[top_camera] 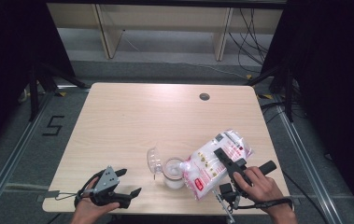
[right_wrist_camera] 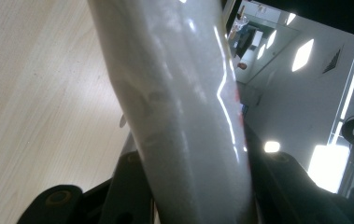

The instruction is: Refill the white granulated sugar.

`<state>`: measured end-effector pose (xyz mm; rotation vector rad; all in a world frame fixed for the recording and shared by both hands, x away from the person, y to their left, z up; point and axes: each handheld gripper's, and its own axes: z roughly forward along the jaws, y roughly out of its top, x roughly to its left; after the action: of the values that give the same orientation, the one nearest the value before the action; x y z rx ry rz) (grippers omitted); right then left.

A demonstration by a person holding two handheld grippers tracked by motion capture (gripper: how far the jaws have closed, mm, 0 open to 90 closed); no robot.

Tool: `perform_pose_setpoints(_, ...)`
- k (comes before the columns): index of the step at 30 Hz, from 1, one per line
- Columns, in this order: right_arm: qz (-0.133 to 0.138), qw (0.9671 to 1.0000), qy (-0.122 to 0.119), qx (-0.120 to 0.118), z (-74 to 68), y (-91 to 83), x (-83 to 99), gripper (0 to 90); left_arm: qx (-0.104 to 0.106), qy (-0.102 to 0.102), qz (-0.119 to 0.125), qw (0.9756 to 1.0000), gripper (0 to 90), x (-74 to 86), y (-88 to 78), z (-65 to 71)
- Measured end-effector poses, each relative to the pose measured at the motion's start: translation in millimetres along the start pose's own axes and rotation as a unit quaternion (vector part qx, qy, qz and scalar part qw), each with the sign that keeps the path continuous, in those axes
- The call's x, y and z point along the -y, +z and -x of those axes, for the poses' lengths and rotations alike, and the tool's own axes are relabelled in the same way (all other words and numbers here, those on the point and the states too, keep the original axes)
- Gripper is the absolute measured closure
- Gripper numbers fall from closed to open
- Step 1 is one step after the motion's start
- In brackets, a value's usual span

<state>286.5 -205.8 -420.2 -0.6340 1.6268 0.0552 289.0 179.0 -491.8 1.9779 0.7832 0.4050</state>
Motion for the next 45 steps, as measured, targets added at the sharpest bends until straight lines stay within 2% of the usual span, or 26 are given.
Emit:
perform_pose_setpoints(10, -0.006, 0.9999, 0.005, -0.009, 0.3, -1.8, -0.4, 68.1, 0.000, 0.002, 0.003, 1.0000, 15.6, -0.4, -0.8, -0.1)
perform_pose_setpoints(11, -0.003, 1.0000, -0.003, -0.005, 1.8, -1.5, -0.4, 68.1, 0.001, 0.012, 0.002, 0.9999, 15.6, -0.8, -0.9, -1.6)
perform_pose_setpoints(13, -0.004, 0.9999, 0.012, -0.003, -1.1, -1.0, 0.6, 68.1, -0.001, 0.015, 0.001, 0.9999, 15.6, -0.6, -1.0, -1.9)
perform_pose_setpoints(15, -0.007, 0.9999, 0.010, -0.005, -0.8, -1.6, 1.1, 68.1, 0.000, 0.013, 0.006, 0.9999, 15.6, -0.4, -0.1, -1.3)
perform_pose_setpoints(16, -0.009, 0.9999, 0.011, -0.005, -1.1, -2.0, 1.3, 68.1, 0.000, -0.003, 0.006, 1.0000, 15.6, 0.2, 0.3, 0.4)
perform_pose_setpoints(22, -0.004, 1.0000, 0.003, -0.002, 0.9, -1.5, 1.3, 68.1, -0.001, 0.001, 0.000, 1.0000, 15.6, 0.1, -0.4, -0.1)
perform_pose_setpoints(24, -0.009, 0.9999, 0.011, -0.002, -0.4, -2.4, 1.5, 68.2, -0.001, 0.002, 0.000, 1.0000, 15.6, 0.3, -0.3, 0.1)
perform_pose_setpoints(31, -0.007, 1.0000, 0.006, -0.002, 0.3, -2.0, 1.5, 68.2, -0.001, 0.002, -0.001, 1.0000, 15.6, 0.3, -0.1, 0.0)
perform_pose_setpoints(33, -0.011, 0.9998, 0.016, -0.005, -1.0, -2.7, 1.1, 68.2, 0.000, 0.002, -0.001, 1.0000, 15.6, 0.5, 0.1, 0.2)
perform_pose_setpoints(36, -0.010, 0.9999, 0.008, -0.004, -0.3, -2.1, 1.1, 68.2, 0.000, 0.003, -0.001, 1.0000, 15.6, 0.3, 0.1, 0.2)
perform_pose_setpoints(40, -0.012, 0.9998, 0.016, -0.006, -1.8, -1.9, 1.5, 68.2, 0.000, 0.001, -0.001, 1.0000, 15.6, 0.6, 0.0, 0.3)
perform_pose_setpoints(43, -0.009, 0.9999, 0.005, -0.003, 0.3, -1.8, 1.5, 68.3, -0.001, 0.001, 0.000, 1.0000, 15.6, 0.0, 0.0, -0.1)
perform_pose_setpoints(45, -0.011, 0.9999, 0.012, -0.005, -0.3, -2.3, 1.4, 68.3, -0.003, 0.002, -0.002, 1.0000, 15.6, 0.4, -0.3, 0.0)
